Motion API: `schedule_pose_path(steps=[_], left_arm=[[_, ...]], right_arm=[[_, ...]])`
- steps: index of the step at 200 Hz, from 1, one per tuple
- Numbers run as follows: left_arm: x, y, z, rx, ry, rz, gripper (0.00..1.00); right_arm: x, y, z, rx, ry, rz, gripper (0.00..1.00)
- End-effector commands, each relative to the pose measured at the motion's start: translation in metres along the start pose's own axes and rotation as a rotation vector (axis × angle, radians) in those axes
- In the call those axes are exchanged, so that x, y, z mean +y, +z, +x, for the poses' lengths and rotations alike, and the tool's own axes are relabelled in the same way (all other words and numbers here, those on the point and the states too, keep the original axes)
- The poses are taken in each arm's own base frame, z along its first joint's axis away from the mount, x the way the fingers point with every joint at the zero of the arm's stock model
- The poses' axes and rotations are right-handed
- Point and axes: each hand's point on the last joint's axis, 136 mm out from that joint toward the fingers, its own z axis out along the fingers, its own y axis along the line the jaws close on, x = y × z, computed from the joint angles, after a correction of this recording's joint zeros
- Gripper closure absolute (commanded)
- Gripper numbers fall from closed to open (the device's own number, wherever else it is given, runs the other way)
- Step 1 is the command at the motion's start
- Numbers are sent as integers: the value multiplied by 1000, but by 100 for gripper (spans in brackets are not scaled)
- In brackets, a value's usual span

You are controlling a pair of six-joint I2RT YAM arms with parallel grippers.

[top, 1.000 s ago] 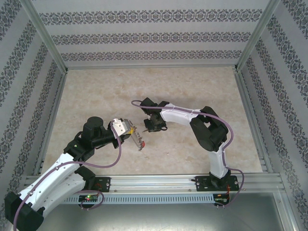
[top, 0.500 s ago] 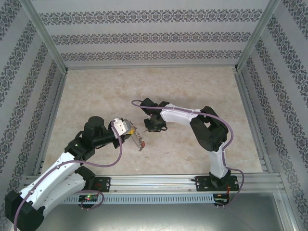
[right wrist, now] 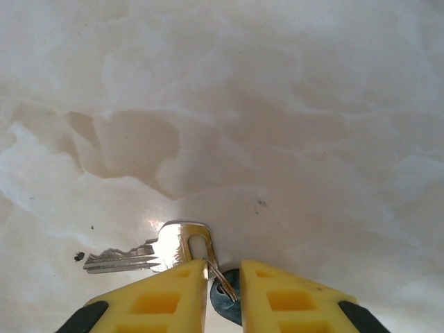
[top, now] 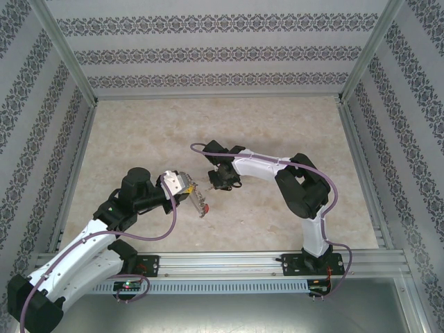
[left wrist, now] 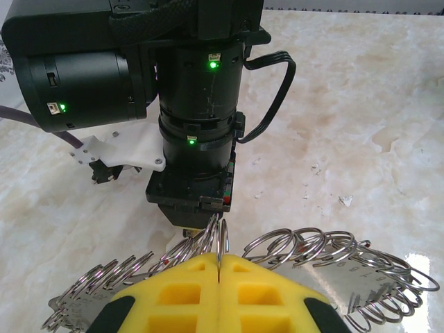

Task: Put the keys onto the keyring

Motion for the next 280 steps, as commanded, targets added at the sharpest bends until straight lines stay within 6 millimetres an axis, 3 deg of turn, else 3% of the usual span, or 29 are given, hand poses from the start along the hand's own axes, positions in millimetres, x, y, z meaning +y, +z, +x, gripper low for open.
schedule_pose_path(steps=[1,54,280], left_arm=[[-2,-3,-16,-46,34,11,100],[-3,-3,-14,-44,31,12,100],[-4,-5,-14,-44,32,9,100]], right_arm=[[-2,-4,-4,-20,10,0,81],[-1,-4,-5,-18,7,1,86],[2,4,-1,14,-9,-8,84]])
